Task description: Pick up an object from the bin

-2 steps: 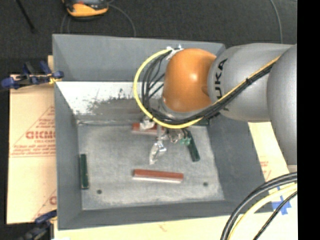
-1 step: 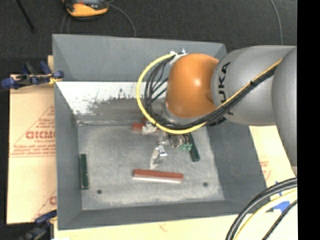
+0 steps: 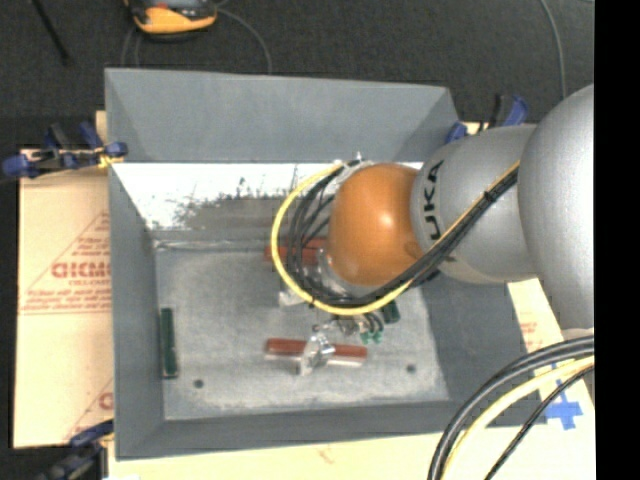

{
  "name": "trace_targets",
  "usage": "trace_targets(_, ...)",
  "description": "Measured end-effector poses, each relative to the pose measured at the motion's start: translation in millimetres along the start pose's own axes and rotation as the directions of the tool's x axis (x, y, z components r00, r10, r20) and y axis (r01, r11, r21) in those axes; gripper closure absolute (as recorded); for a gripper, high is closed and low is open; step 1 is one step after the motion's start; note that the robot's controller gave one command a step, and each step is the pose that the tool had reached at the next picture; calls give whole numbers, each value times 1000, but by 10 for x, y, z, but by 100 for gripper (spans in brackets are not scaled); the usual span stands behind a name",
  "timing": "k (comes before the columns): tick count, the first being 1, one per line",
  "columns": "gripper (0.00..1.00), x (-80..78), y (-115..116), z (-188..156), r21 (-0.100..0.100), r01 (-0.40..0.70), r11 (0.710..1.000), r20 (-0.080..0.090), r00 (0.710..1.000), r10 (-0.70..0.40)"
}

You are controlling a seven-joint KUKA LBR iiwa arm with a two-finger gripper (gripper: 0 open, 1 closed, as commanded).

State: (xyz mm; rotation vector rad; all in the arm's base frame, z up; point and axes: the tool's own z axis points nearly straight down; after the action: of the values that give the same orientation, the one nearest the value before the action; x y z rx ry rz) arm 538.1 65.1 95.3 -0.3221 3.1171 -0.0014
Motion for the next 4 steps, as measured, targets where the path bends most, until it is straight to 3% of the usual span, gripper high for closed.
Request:
trace_targets(1, 100, 404, -71, 119, -3, 5, 1000, -13, 1000, -6)
trace_targets(2, 100, 403, -71, 119, -3, 5, 1000, -13, 1000, -5)
trace_targets(3, 100, 545, -329, 3, -3, -31, 1000, -7, 1000, 31)
trace_targets(4, 100, 282, -404, -87, -1, -74, 997, -7, 997, 74)
